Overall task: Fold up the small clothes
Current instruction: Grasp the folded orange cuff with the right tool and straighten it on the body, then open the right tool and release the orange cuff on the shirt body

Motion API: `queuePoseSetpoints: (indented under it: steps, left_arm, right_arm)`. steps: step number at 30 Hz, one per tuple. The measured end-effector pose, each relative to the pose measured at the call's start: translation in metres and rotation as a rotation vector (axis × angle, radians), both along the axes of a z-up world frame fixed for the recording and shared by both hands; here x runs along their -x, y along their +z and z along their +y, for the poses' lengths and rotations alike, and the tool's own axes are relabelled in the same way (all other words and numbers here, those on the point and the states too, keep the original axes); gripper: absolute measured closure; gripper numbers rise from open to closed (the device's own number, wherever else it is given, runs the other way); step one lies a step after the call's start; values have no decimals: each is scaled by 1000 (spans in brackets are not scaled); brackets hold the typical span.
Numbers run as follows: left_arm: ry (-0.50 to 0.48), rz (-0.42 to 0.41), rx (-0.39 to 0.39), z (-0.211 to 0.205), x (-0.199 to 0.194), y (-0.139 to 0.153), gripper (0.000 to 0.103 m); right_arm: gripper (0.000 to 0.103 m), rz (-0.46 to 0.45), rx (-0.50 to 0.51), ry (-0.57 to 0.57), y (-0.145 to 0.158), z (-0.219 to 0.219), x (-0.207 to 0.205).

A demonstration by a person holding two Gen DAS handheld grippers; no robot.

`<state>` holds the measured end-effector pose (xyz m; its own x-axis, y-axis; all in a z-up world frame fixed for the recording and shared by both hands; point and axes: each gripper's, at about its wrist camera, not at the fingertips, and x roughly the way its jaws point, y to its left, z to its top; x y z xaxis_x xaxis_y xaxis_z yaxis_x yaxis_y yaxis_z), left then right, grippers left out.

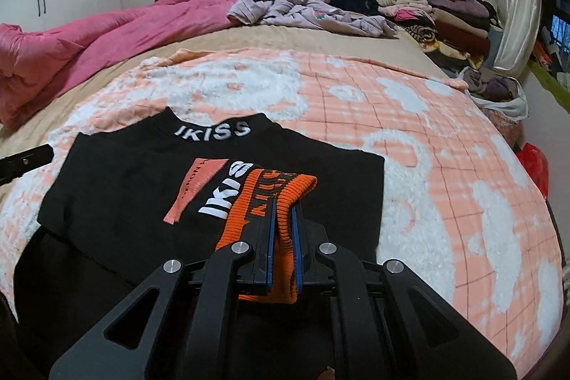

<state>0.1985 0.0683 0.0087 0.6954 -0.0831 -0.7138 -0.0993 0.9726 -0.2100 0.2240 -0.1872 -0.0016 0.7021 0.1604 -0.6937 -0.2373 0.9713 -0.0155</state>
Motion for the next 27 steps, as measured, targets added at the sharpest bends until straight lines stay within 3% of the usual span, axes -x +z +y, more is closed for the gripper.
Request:
queuePoseSetpoints:
  steps: [5,9,19,24,27]
  left_arm:
    - [-49,67,-42,-14,-18,-25,52]
    - [-55,116,-56,-15,-21,-42,52]
    - [-67,131,-42,-11,-20,-50,51]
    - [-73,130,-43,-10,-19,-51,51]
    - [-76,131,-39,-10,-19,-51,51]
  right_arm:
    - [87,11,44,-55,-7,-5,-1]
    - [78,7,21,-75,-6,-11,2]
    - [73,42,2,101,-5,43,-1]
    - [68,61,30,176,-10,71,-5]
    - [68,92,85,162,-22,74,-10]
